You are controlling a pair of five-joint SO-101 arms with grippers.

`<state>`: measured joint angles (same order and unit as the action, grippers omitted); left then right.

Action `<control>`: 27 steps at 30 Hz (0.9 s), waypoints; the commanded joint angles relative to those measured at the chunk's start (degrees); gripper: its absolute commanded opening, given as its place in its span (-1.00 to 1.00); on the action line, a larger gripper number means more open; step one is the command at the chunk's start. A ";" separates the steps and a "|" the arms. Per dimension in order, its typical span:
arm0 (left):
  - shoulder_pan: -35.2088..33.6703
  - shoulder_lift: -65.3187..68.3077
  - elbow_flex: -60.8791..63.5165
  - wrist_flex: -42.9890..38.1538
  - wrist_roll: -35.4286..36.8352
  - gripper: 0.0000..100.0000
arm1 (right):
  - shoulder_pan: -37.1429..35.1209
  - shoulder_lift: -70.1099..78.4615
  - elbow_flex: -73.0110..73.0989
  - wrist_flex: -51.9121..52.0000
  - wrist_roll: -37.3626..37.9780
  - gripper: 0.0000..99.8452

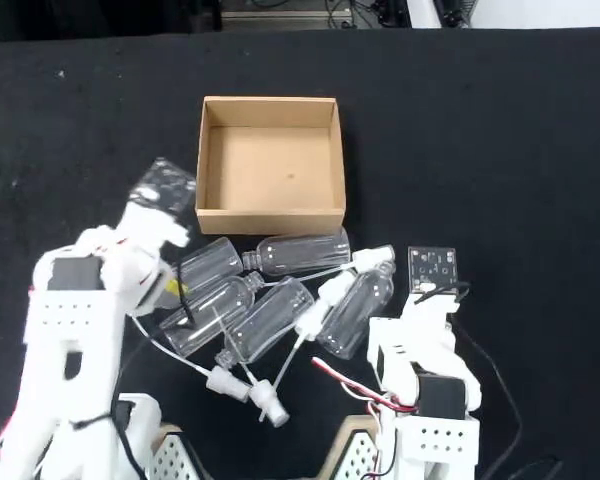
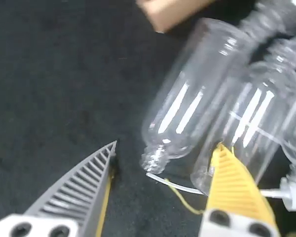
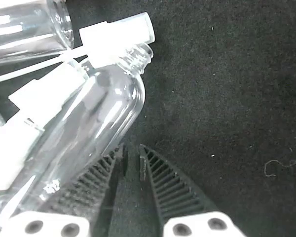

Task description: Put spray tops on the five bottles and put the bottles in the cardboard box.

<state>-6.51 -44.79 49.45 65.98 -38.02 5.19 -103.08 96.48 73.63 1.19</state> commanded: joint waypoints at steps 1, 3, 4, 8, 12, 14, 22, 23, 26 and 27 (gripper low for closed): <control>3.74 6.95 -4.53 -0.18 -4.57 -0.45 | 1.23 -5.67 -0.04 1.32 0.26 -0.98; 4.18 10.11 -5.32 -0.53 -5.71 -0.45 | 1.23 -5.67 -0.04 1.32 0.26 -0.98; 4.18 11.60 -5.93 -0.79 -6.15 -0.45 | 1.23 -5.67 -0.04 1.32 0.26 -0.98; 3.82 17.85 -8.84 -2.11 -7.74 -0.45 | 1.23 -5.67 -0.04 1.32 0.26 -0.98; 3.82 23.91 -11.65 -3.69 -8.09 -0.44 | 1.23 -5.67 -0.04 1.32 0.26 -0.98; 3.91 26.81 -13.32 -3.52 -8.09 -0.44 | 1.23 -5.67 -0.04 1.32 0.26 -0.98; 3.82 35.78 -17.36 -3.60 -8.18 -0.44 | 1.23 -5.67 -0.04 1.32 0.26 -0.98; 3.82 36.48 -17.36 -3.60 -8.18 -0.44 | 1.23 -5.67 -0.04 1.32 0.26 -0.98; 3.74 38.07 -17.36 -3.69 -8.18 -0.44 | 1.23 -5.67 -0.04 1.32 0.26 -0.98; 3.65 38.07 -17.36 -3.69 -8.18 -0.44 | 1.23 -5.67 -0.04 1.32 0.26 -0.98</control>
<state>-2.99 -6.99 35.21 62.81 -45.58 5.19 -103.08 96.48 73.63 1.19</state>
